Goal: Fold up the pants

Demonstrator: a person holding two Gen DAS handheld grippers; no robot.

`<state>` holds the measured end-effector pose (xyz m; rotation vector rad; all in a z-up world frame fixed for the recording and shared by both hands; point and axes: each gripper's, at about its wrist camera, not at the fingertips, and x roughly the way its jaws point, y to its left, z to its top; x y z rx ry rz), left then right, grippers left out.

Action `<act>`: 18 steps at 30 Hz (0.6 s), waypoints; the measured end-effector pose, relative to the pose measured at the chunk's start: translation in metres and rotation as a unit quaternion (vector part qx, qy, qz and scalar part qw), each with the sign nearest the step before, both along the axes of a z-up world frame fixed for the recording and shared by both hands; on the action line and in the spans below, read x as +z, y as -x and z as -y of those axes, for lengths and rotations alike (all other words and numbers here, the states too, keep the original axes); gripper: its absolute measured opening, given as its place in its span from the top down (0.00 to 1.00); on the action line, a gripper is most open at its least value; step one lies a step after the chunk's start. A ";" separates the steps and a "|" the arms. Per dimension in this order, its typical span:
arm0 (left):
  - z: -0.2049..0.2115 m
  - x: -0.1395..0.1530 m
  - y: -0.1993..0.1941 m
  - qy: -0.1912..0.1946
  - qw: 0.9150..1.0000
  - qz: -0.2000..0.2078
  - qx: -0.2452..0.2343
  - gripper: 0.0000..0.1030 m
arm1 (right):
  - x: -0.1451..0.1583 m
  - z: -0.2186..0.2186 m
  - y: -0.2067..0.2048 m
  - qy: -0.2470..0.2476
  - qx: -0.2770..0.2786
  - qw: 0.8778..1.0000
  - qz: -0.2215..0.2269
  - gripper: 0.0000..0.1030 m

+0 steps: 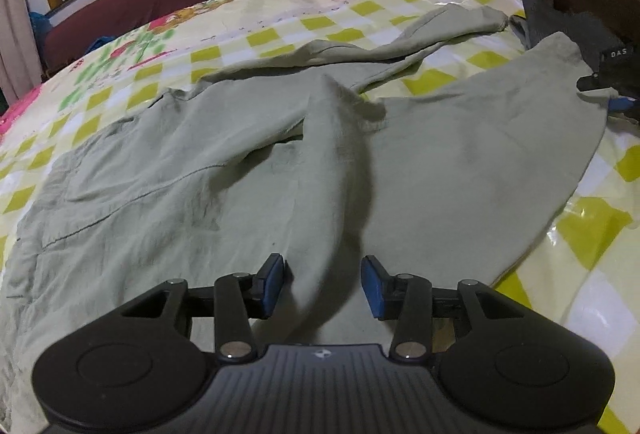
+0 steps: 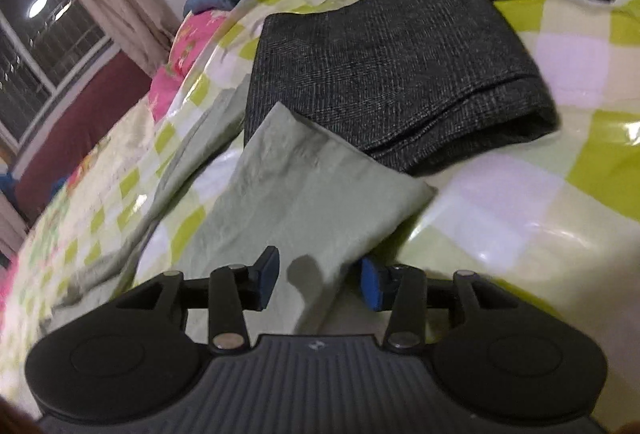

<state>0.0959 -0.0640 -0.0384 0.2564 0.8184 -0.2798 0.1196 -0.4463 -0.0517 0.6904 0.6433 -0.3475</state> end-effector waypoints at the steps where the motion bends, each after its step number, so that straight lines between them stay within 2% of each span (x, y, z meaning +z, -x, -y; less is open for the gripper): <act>1: 0.001 0.001 0.000 0.001 1.000 0.001 0.001 0.46 | 0.000 0.003 0.000 -0.013 -0.001 1.000 0.000 0.98; 3: 0.001 0.005 0.001 0.003 1.000 0.003 0.001 0.45 | 0.003 0.013 0.009 -0.042 0.001 0.999 0.013 0.97; 7: 0.006 0.008 0.001 0.003 1.000 0.006 -0.007 0.43 | 0.024 0.031 0.042 -0.004 -0.012 0.999 0.035 0.97; 9: 0.010 0.006 0.000 0.006 1.000 0.003 -0.017 0.42 | 0.028 0.040 0.056 0.029 -0.026 0.999 0.019 0.97; 10: 0.011 0.006 0.000 0.008 1.000 0.002 -0.021 0.41 | 0.028 0.039 0.058 0.060 -0.018 0.998 -0.006 0.91; 11: 0.011 0.006 0.000 0.009 1.000 0.002 -0.025 0.41 | 0.027 0.038 0.056 0.077 -0.010 0.996 -0.032 0.89; 12: 0.010 0.007 0.001 0.007 1.000 0.004 -0.030 0.40 | 0.026 0.037 0.057 0.088 -0.001 0.995 -0.055 0.82; 13: 0.006 0.009 0.002 0.002 0.999 0.009 -0.035 0.40 | 0.028 0.035 0.060 0.097 0.005 0.993 -0.061 0.74; 15: -0.005 0.016 0.005 -0.008 0.999 0.024 -0.038 0.38 | 0.041 0.027 0.069 0.137 -0.005 0.989 -0.064 0.67; 18: -0.037 0.029 0.001 -0.018 0.998 0.048 -0.024 0.34 | 0.065 0.004 0.073 0.209 -0.004 0.977 -0.043 0.66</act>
